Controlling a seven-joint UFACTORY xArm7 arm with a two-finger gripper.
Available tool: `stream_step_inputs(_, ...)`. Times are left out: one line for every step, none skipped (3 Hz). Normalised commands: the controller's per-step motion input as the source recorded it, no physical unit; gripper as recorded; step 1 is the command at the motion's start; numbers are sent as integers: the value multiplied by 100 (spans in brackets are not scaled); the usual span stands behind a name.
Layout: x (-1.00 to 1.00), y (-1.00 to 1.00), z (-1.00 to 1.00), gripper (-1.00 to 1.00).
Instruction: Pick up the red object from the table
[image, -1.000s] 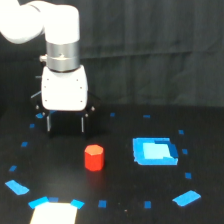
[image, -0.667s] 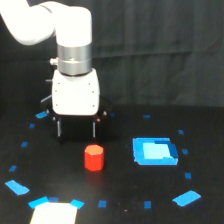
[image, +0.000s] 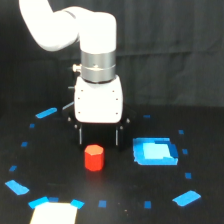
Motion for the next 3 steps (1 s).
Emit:
stream_step_inputs(59,-58,-100,-59)
stream_step_inputs(-41,-28,-13,1)
stream_step_inputs(-63,-54,-15,80)
